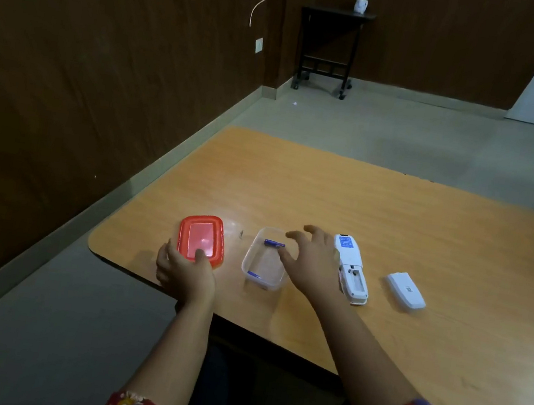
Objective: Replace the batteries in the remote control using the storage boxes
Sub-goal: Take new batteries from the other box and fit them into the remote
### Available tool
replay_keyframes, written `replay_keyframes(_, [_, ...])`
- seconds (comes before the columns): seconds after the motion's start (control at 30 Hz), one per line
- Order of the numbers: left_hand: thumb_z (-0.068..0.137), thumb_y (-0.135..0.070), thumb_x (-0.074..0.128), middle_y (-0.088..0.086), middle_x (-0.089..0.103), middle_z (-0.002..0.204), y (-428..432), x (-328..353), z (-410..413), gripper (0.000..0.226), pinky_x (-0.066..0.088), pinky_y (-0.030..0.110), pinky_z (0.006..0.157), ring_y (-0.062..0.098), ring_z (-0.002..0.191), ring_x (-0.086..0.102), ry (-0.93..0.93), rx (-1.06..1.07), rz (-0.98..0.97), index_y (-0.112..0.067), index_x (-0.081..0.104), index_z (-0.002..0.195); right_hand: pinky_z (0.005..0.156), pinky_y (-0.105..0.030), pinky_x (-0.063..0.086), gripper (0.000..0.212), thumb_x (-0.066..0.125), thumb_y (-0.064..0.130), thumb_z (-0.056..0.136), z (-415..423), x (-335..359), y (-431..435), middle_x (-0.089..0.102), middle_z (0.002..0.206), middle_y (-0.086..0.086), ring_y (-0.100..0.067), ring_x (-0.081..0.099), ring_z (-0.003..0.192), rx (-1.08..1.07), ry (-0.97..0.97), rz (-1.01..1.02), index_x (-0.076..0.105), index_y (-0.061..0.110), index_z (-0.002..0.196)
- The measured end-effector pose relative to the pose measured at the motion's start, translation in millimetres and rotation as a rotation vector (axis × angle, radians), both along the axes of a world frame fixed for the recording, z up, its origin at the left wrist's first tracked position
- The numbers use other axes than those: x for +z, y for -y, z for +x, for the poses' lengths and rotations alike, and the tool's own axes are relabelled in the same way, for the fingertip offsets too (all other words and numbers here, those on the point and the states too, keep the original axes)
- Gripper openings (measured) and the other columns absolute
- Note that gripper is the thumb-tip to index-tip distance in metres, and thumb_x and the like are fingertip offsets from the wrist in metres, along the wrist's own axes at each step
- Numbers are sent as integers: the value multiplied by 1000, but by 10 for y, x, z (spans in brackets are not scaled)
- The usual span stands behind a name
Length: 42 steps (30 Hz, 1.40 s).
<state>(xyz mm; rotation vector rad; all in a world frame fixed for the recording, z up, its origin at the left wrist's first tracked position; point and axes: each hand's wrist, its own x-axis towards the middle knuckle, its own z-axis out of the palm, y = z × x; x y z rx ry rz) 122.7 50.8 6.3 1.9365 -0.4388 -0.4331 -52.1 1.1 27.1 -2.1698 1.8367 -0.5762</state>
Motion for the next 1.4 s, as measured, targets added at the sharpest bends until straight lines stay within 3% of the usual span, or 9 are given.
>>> replay_keyframes(0.13, [87, -13, 57, 8, 38, 148, -12, 53, -154, 49, 26, 42, 109, 30, 137, 28, 111, -93, -109, -15, 47, 135, 105, -42, 28, 45, 46, 40, 91, 148, -16, 180, 34, 151, -4, -25, 24, 139, 152, -317, 7, 50, 29, 134])
replay_keyframes(0.27, [89, -8, 52, 5, 48, 137, -25, 156, -331, 32, 31, 28, 96, 24, 131, 37, 95, -223, -233, -15, 59, 119, 103, -41, 30, 44, 48, 38, 89, 216, -42, 244, 36, 149, -5, -26, 26, 138, 155, -387, 47, 54, 22, 129])
replay_keyframes(0.53, [91, -4, 46, 0, 57, 120, -66, 266, -426, 29, 40, 11, 80, 13, 109, 54, -37, -346, -417, -22, 62, 107, 100, -34, 33, 24, 58, 35, 89, 173, -42, 195, 47, 140, 2, -20, 34, 134, 125, -129, 0, 70, 23, 106])
replay_keyframes(0.73, [92, -4, 47, -5, 63, 112, -20, 433, -712, 26, 42, 17, 80, 10, 102, 58, -377, -494, -469, -19, 63, 105, 65, -32, 47, 14, 64, 15, 85, -460, 241, -151, 66, 76, 3, -19, 64, 70, -201, 702, 61, 51, 19, 89])
replay_keyframes(0.8, [93, -4, 46, -3, 63, 101, 3, 484, -907, 24, 41, 21, 76, 11, 90, 59, -505, -592, -436, -21, 62, 96, 64, -32, 46, 8, 57, 12, 89, -773, 302, -237, 69, 81, -5, -21, 66, 69, -287, 675, 35, 54, 19, 89])
replay_keyframes(0.93, [95, -8, 46, -2, 64, 101, 8, 415, -1236, 21, 42, 24, 80, 13, 92, 59, -580, -744, -284, -22, 62, 94, 74, -29, 40, 25, 48, 19, 93, -1111, 172, -305, 68, 105, -7, -26, 61, 104, -395, 193, 129, 67, 16, 108])
replay_keyframes(1.1, [95, -9, 47, 5, 62, 117, 156, 343, -1350, 20, 41, 27, 93, 19, 110, 57, -592, -782, -149, -16, 59, 110, 58, -29, 38, 42, 63, 58, 74, -1041, -80, -238, 63, 84, 2, -17, 59, 81, -341, 26, 268, 60, 19, 89])
replay_keyframes(1.3, [98, -14, 43, 10, 54, 134, 295, 343, -1450, 34, 40, 29, 99, 23, 126, 51, -738, -770, -66, -7, 49, 131, 52, -27, 36, 33, 69, 49, 67, -1026, 35, -249, 56, 59, 8, -13, 56, 62, -449, 364, 266, 66, 18, 79])
replay_keyframes(1.4, [100, -27, 39, 7, 61, 125, 281, 379, -1504, 38, 46, 31, 92, 21, 112, 59, -928, -818, -49, -10, 51, 132, 60, -29, 44, 31, 71, 50, 65, -995, 199, -382, 65, 71, 8, -9, 60, 69, -400, 448, 183, 70, 27, 86])
